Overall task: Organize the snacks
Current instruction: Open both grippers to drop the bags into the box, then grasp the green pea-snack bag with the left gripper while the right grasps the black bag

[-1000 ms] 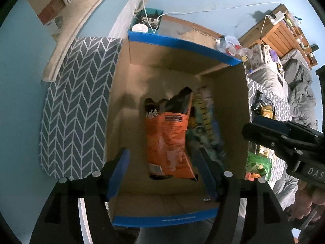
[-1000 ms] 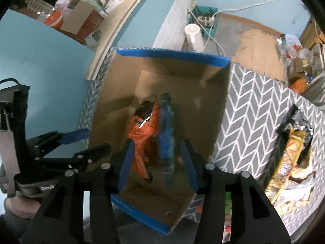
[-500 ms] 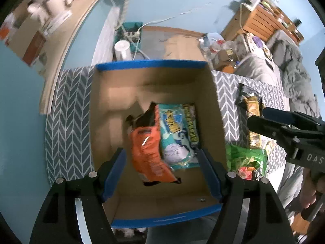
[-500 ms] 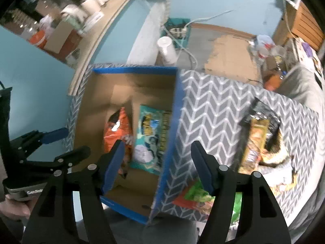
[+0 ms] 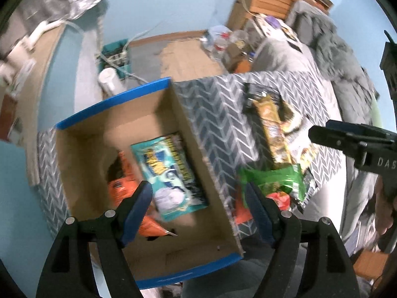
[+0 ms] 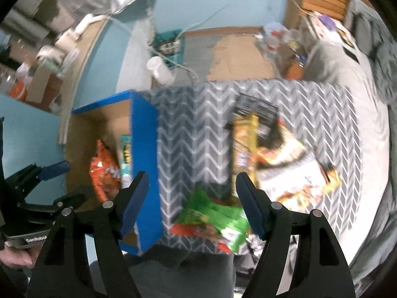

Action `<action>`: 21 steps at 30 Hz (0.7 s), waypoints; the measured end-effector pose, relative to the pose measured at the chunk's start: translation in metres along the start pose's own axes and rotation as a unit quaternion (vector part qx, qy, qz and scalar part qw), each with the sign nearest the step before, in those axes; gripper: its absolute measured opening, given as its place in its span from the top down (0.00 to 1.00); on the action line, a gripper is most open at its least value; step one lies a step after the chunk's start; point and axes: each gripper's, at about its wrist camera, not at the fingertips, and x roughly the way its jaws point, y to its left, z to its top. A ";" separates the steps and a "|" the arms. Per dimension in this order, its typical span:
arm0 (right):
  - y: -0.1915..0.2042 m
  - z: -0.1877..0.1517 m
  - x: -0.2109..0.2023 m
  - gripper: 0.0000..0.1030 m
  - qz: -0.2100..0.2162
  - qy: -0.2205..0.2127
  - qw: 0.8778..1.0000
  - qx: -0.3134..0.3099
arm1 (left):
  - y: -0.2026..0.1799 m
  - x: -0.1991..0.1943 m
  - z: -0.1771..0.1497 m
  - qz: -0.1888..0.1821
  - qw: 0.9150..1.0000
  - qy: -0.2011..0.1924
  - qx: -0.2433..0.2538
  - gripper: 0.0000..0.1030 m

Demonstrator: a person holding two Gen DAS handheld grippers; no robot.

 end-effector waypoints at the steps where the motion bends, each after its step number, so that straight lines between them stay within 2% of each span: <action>1: -0.010 -0.003 -0.003 0.30 -0.003 0.000 1.000 0.014 | -0.007 0.002 0.002 -0.004 1.000 0.002 0.010 0.24; 12: -0.080 -0.041 -0.020 0.30 -0.025 -0.001 0.994 0.103 | -0.073 0.024 0.013 -0.032 0.992 0.028 0.117 0.24; 14: -0.094 -0.050 -0.021 0.30 -0.030 0.000 0.992 0.126 | -0.082 0.027 0.014 -0.035 0.989 0.031 0.137 0.20; 21: -0.129 -0.083 -0.009 0.29 -0.038 0.009 0.980 0.197 | -0.108 0.047 0.013 -0.043 0.976 0.052 0.206 0.20</action>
